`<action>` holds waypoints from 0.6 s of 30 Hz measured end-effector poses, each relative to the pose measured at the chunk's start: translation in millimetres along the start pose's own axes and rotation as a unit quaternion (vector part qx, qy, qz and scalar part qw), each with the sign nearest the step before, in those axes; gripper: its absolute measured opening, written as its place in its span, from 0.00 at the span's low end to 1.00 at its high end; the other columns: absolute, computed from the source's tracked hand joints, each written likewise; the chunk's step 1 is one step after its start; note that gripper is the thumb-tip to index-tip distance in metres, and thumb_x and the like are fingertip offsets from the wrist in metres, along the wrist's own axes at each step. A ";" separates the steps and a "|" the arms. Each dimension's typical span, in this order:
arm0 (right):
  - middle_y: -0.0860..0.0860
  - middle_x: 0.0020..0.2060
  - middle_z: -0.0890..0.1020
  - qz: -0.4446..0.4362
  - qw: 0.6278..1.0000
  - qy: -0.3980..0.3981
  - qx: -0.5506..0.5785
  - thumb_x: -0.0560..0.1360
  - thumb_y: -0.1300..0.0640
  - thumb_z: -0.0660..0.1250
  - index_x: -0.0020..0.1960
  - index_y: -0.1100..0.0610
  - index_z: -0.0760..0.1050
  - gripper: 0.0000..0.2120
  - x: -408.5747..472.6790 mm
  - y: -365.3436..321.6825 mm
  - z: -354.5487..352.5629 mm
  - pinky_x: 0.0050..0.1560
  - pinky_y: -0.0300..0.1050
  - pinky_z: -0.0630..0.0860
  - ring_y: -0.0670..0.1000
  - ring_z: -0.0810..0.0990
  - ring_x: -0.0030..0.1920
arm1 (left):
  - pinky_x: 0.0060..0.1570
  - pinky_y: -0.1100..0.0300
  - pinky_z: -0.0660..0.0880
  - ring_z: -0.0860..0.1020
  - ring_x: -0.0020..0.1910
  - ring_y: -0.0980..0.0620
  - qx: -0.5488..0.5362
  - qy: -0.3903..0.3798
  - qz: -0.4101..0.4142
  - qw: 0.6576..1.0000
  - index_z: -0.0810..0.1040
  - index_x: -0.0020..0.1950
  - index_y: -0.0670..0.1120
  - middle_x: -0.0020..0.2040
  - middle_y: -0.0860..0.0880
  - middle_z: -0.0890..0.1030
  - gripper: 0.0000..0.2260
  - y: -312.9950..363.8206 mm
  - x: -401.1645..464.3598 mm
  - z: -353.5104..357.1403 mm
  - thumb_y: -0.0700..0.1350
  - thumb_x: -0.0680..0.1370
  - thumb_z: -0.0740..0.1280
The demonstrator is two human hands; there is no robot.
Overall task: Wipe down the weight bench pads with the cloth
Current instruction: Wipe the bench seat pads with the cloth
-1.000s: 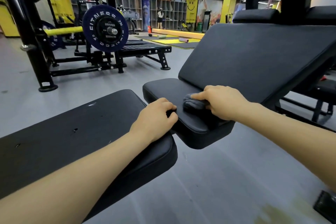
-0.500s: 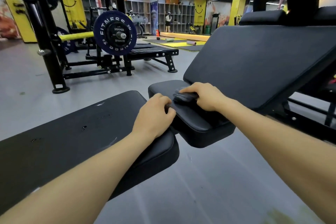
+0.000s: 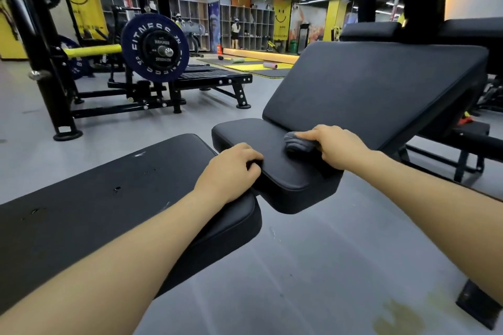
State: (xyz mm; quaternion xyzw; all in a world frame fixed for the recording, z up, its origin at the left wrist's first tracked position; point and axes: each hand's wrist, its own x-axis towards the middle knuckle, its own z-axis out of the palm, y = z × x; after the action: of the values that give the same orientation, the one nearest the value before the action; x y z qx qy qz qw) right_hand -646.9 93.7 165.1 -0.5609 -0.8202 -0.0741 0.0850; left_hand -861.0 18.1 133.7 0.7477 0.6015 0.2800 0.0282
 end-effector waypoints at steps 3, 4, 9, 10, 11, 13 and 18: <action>0.53 0.61 0.73 0.020 1.000 0.006 0.007 0.75 0.68 0.54 0.71 0.38 0.62 0.33 14.4 -14.7 2.1 0.48 0.48 0.70 0.59 0.73 0.58 | 0.54 0.60 0.69 0.75 0.55 0.54 0.001 0.002 -0.005 1.000 0.78 0.59 0.54 0.59 0.58 0.75 0.14 0.1 -0.7 -1.3 0.46 0.77 0.58; 0.53 0.61 0.73 0.014 1.000 0.008 0.001 0.75 0.68 0.54 0.71 0.39 0.63 0.32 9.2 -18.5 1.5 0.48 0.48 0.69 0.59 0.74 0.58 | 0.54 0.60 0.69 0.75 0.55 0.53 0.003 0.002 -0.007 1.000 0.78 0.59 0.54 0.59 0.58 0.75 0.14 0.4 -1.5 -1.4 0.46 0.77 0.58; 0.43 0.63 0.72 -0.075 0.997 0.018 -0.001 0.78 0.64 0.55 0.70 0.37 0.64 0.28 -57.6 -18.3 -7.5 0.48 0.45 0.70 0.53 0.74 0.57 | 0.51 0.62 0.67 0.75 0.54 0.54 0.001 0.002 -0.005 1.000 0.78 0.59 0.54 0.59 0.59 0.75 0.14 -1.5 -1.7 1.6 0.47 0.77 0.58; 0.42 0.63 0.72 -0.085 0.996 0.022 0.008 0.78 0.64 0.55 0.70 0.37 0.63 0.28 -63.8 -17.9 -8.7 0.50 0.46 0.72 0.52 0.74 0.58 | 0.50 0.62 0.67 0.75 0.53 0.54 0.000 0.003 -0.006 1.000 0.78 0.59 0.54 0.59 0.59 0.75 0.14 -2.3 -1.2 2.4 0.47 0.77 0.58; 0.42 0.62 0.71 -0.085 0.996 0.026 0.016 0.78 0.63 0.54 0.70 0.36 0.62 0.28 -62.9 -16.8 -8.4 0.50 0.47 0.73 0.52 0.73 0.58 | 0.50 0.62 0.67 0.75 0.52 0.54 -0.001 0.003 -0.008 1.000 0.78 0.59 0.54 0.58 0.59 0.75 0.14 -2.8 -0.4 3.1 0.48 0.77 0.58; 0.44 0.61 0.72 -0.062 0.998 0.024 0.021 0.78 0.64 0.54 0.70 0.35 0.62 0.30 -42.8 -13.9 -3.8 0.48 0.49 0.73 0.53 0.73 0.57 | 0.50 0.62 0.67 0.75 0.51 0.54 -0.002 0.004 -0.011 1.000 0.78 0.59 0.55 0.58 0.60 0.75 0.14 -2.8 0.4 3.5 0.48 0.77 0.58; 0.52 0.61 0.71 0.041 0.998 0.002 0.055 0.76 0.68 0.55 0.71 0.39 0.63 0.31 24.3 -21.4 12.0 0.46 0.50 0.69 0.58 0.70 0.59 | 0.50 0.62 0.68 0.75 0.52 0.54 0.001 -0.002 -0.008 1.000 0.78 0.59 0.54 0.59 0.60 0.75 0.14 -1.6 0.4 2.7 0.48 0.77 0.58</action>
State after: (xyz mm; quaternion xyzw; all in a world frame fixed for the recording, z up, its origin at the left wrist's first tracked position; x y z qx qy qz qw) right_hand -676.1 110.7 158.2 -0.5882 -0.7992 -0.0268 0.1207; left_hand -861.2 19.7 131.0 0.7434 0.6077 0.2776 0.0314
